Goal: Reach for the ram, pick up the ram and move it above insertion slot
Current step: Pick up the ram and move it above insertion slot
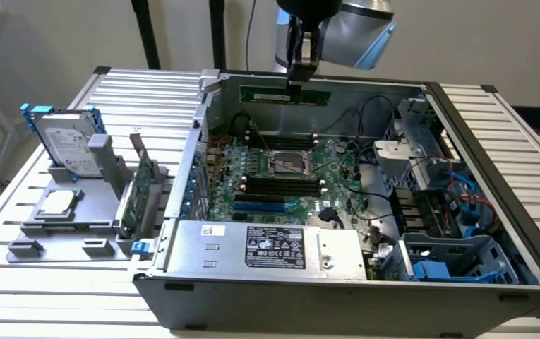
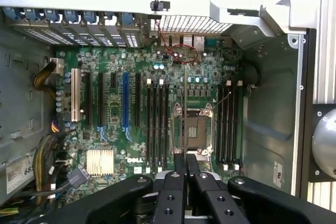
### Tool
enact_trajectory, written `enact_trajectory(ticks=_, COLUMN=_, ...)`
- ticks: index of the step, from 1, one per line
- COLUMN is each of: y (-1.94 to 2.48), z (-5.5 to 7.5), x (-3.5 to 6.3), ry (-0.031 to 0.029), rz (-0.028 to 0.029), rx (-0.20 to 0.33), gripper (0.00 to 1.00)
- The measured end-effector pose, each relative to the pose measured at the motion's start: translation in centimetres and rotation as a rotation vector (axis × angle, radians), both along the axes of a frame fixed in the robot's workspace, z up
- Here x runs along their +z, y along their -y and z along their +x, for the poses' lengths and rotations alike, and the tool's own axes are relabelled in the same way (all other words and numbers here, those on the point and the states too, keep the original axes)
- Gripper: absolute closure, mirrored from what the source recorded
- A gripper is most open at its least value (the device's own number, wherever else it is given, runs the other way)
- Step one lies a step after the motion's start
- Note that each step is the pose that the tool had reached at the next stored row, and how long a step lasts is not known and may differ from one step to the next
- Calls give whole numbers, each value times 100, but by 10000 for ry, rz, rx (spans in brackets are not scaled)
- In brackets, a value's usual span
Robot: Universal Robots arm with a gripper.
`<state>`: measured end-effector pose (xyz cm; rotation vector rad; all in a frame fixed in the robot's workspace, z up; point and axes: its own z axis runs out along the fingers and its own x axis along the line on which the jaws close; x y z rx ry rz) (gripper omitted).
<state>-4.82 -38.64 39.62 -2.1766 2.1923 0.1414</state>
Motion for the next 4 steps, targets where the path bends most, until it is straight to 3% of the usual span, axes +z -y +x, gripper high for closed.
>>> enact_trajectory(ticks=4, y=0, z=0, x=0, ry=0, rz=0, rx=-2, gripper=88)
